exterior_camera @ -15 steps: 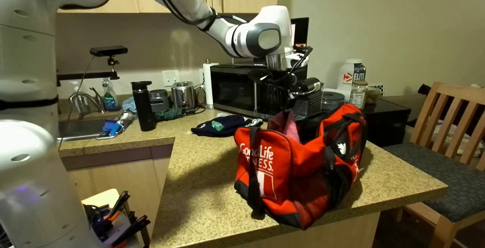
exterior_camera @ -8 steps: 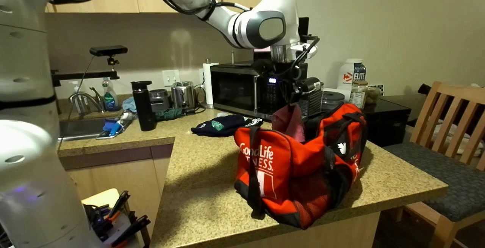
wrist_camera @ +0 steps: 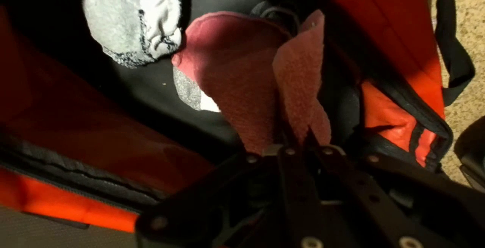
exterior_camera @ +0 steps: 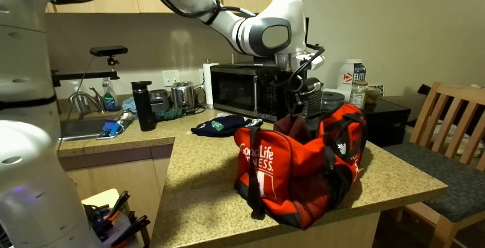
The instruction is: Put the pink towel inside the red bag
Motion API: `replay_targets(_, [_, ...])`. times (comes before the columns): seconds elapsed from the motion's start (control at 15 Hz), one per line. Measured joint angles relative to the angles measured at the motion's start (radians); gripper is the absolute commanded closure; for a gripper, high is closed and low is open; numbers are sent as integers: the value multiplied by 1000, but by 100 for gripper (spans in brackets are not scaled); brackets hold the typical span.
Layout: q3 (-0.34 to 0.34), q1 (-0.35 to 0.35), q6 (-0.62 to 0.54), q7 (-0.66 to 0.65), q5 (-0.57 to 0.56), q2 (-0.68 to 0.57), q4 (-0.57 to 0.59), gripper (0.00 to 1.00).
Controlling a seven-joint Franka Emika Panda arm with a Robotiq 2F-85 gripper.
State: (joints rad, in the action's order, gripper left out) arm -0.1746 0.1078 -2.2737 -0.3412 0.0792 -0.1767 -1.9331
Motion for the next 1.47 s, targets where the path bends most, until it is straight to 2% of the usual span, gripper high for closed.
replay_targets(0.47, [-16,3,-5,-36,-3,13,-45,25])
replay_targets(0.73, [5,2,-5,-17,27,41,-50,0])
replay_targets(1.07, [63,-16,17,127,50,137,-61,0])
replay_targets(1.47, [116,-68,115,328,51,232,-72,0])
